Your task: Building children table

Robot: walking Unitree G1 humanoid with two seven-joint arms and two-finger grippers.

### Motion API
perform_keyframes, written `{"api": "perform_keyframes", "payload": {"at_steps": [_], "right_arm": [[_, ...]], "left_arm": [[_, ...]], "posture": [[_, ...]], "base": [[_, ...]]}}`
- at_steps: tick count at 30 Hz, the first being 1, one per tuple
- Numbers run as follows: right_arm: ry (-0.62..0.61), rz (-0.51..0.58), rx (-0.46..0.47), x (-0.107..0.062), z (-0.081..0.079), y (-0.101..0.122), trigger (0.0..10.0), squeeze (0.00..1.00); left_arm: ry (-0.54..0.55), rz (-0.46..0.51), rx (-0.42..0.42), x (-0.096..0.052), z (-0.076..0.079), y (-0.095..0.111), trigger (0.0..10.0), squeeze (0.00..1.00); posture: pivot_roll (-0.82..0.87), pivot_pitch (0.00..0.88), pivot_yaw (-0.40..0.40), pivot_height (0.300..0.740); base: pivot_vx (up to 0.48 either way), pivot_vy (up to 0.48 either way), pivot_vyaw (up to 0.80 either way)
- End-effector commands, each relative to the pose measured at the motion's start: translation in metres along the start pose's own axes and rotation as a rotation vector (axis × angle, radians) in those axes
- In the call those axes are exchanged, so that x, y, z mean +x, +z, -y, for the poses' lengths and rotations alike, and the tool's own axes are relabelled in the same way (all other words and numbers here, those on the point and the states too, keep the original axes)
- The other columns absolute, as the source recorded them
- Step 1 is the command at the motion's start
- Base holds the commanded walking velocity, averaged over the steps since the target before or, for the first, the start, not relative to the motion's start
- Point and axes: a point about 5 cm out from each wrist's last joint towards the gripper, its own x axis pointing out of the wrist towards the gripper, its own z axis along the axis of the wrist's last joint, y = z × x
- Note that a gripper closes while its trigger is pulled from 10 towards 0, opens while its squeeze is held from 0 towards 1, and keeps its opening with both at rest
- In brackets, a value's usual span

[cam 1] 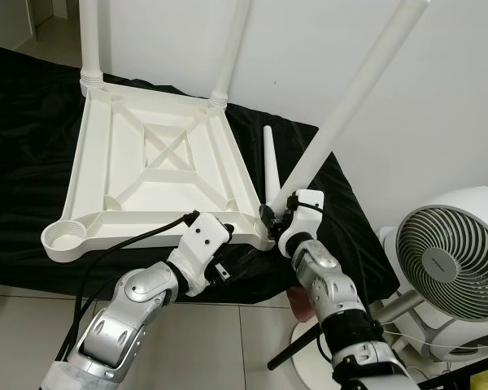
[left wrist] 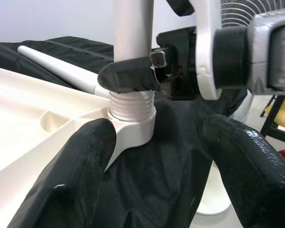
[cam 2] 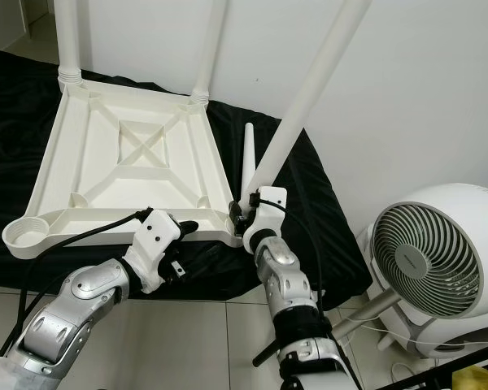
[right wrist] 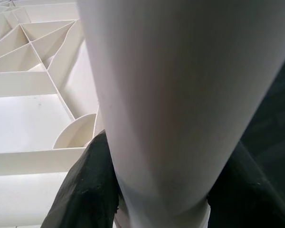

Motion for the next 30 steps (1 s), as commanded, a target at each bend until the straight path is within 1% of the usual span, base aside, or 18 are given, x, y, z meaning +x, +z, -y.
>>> {"api": "perform_keyframes", "payload": {"at_steps": [1, 4, 5, 8, 10, 11, 12, 15, 17, 19, 21, 22, 23, 24, 27, 28, 29, 30], "right_arm": [[-0.073, -0.098, 0.051, -0.005, 0.018, -0.019, 10.0, 0.00], [-0.072, -0.093, 0.059, -0.004, 0.015, -0.019, 10.0, 0.00], [-0.067, -0.085, 0.051, -0.006, 0.010, -0.021, 10.0, 0.00], [-0.067, -0.081, 0.043, -0.007, 0.008, -0.022, 10.0, 0.00], [-0.090, -0.072, 0.058, -0.008, 0.007, -0.023, 10.0, 0.00], [-0.147, -0.051, 0.093, -0.011, 0.007, -0.023, 10.0, 0.00], [-0.147, -0.051, 0.093, -0.011, 0.007, -0.023, 10.0, 0.00], [-0.214, 0.018, 0.109, -0.017, 0.002, -0.018, 10.0, 0.00], [-0.216, 0.024, 0.108, -0.017, 0.001, -0.017, 10.0, 0.00], [-0.157, 0.011, 0.153, -0.019, -0.011, -0.022, 10.0, 0.00], [-0.141, 0.007, 0.166, -0.020, -0.015, -0.024, 10.0, 0.00], [-0.144, 0.018, 0.160, -0.020, -0.012, -0.022, 10.0, 0.48], [-0.153, 0.027, 0.150, -0.020, -0.009, -0.020, 10.0, 0.48], [-0.155, 0.042, 0.138, -0.020, -0.007, -0.017, 10.0, 1.00], [-0.157, 0.061, 0.135, -0.021, -0.006, -0.015, 10.0, 1.00], [-0.139, 0.087, 0.120, -0.022, -0.010, -0.011, 10.0, 1.00], [-0.139, 0.087, 0.120, -0.022, -0.010, -0.011, 10.0, 1.00], [-0.134, 0.102, 0.093, -0.022, -0.011, -0.009, 10.0, 1.00]], "left_arm": [[-0.035, 0.008, -0.011, 0.002, 0.006, 0.002, 10.0, 0.00], [-0.033, 0.010, -0.015, 0.002, 0.006, 0.002, 10.0, 0.00], [-0.030, 0.009, -0.017, 0.002, 0.006, 0.002, 10.0, 0.00], [-0.029, 0.009, -0.018, 0.002, 0.006, 0.002, 10.0, 0.00], [-0.028, 0.008, -0.018, 0.002, 0.006, 0.002, 10.0, 0.00], [-0.028, 0.007, -0.018, 0.001, 0.006, 0.001, 10.0, 0.00], [-0.028, 0.007, -0.018, 0.001, 0.006, 0.001, 10.0, 0.00], [-0.028, 0.009, -0.021, 0.002, 0.006, 0.002, 10.0, 0.00], [-0.028, 0.009, -0.021, 0.002, 0.006, 0.002, 10.0, 0.00], [-0.027, 0.012, -0.024, 0.002, 0.005, 0.002, 10.0, 0.00], [-0.027, 0.013, -0.024, 0.003, 0.005, 0.003, 10.0, 0.00], [-0.028, 0.014, -0.025, 0.003, 0.005, 0.003, 10.0, 0.00], [-0.029, 0.015, -0.025, 0.003, 0.005, 0.003, 10.0, 0.00], [-0.031, 0.015, -0.027, 0.004, 0.006, 0.003, 10.0, 0.00], [-0.033, 0.015, -0.027, 0.004, 0.006, 0.003, 10.0, 0.00], [-0.035, 0.016, -0.026, 0.004, 0.006, 0.003, 10.0, 0.00], [-0.035, 0.016, -0.026, 0.004, 0.006, 0.003, 10.0, 0.00], [-0.036, 0.016, -0.028, 0.004, 0.006, 0.003, 10.0, 0.00]], "posture": [[0.18, 0.036, -0.236, 0.740], [0.18, 0.042, -0.239, 0.740], [0.18, 0.042, -0.239, 0.740], [0.18, 0.042, -0.239, 0.740], [0.18, 0.045, -0.241, 0.740], [0.18, 0.050, -0.240, 0.740], [0.18, 0.050, -0.240, 0.740], [0.17, 0.052, -0.242, 0.740], [0.17, 0.052, -0.242, 0.740], [0.17, 0.052, -0.241, 0.740], [0.17, 0.052, -0.241, 0.740], [0.17, 0.051, -0.238, 0.740], [0.17, 0.051, -0.238, 0.740], [0.16, 0.051, -0.237, 0.740], [0.16, 0.051, -0.237, 0.740], [0.16, 0.049, -0.236, 0.740], [0.16, 0.049, -0.236, 0.740], [0.16, 0.051, -0.234, 0.740]], "base": [[0.000, 0.000, 0.00], [0.000, 0.000, 0.00], [0.000, 0.000, 0.00], [0.000, 0.000, 0.00], [0.000, 0.000, 0.00], [0.000, 0.000, 0.00], [0.000, 0.000, 0.00], [0.000, 0.000, 0.00], [0.000, 0.000, 0.00], [0.000, 0.000, 0.00], [0.000, 0.000, 0.00], [0.000, 0.000, 0.00], [0.000, 0.000, 0.00], [0.000, 0.000, 0.00], [0.000, 0.000, 0.00], [0.000, 0.000, 0.00], [0.000, 0.000, 0.00], [0.000, 0.000, 0.00]]}}
